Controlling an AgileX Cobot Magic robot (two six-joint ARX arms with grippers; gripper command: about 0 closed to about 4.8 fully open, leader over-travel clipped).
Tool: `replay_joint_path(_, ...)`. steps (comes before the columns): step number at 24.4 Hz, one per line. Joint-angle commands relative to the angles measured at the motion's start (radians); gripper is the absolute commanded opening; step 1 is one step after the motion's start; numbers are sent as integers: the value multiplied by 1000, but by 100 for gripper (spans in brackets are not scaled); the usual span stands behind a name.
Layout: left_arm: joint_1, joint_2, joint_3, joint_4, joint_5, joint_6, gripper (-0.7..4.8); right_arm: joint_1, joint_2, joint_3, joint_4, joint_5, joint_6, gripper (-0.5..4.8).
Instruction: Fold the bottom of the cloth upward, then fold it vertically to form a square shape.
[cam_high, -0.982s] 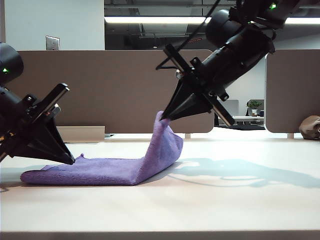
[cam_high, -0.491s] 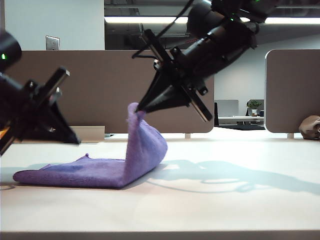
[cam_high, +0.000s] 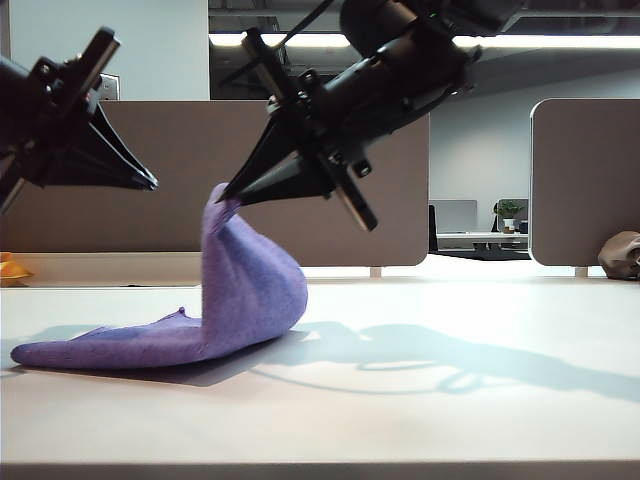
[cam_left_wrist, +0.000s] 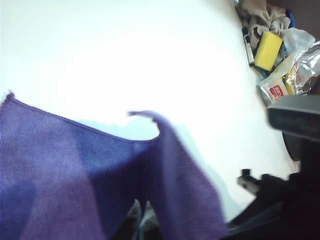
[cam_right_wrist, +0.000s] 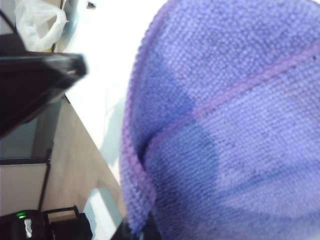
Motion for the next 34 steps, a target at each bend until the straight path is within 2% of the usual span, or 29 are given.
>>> replay_joint_path(1, 1, -45, 2, -29, -5, 7, -3, 17, 25, 3, 48, -22, 34, -2)
replay_joint_path(6, 1, -129, 2, -55, -6, 5, -3, 59, 63, 16, 100, -19, 46, -2)
replay_joint_path(13, 2, -210, 2, -120, -50, 6, -3, 97, 157, 153, 99, -31, 63, -2)
replay_joint_path(21, 2, -253, 2, -129, -63, 3, -3, 106, 237, 190, 103, -66, 89, 4)
replay_joint_path(22, 2, -261, 2, -134, -72, 3, -3, 109, 248, 190, 106, -76, 89, 92)
replay_joint_path(24, 2, -269, 2, -138, -73, 3, -3, 116, 262, 190, 127, -103, 88, 158)
replay_joint_path(26, 2, -273, 2, -143, -73, 3, -3, 120, 270, 190, 151, -120, 88, 176)
replay_joint_path(29, 2, -276, 2, -144, -72, 1, -3, 123, 270, 190, 158, -93, 89, 244)
replay_joint_path(34, 2, -294, 2, -154, -72, 3, -3, 115, 270, 190, 130, -16, 89, 243)
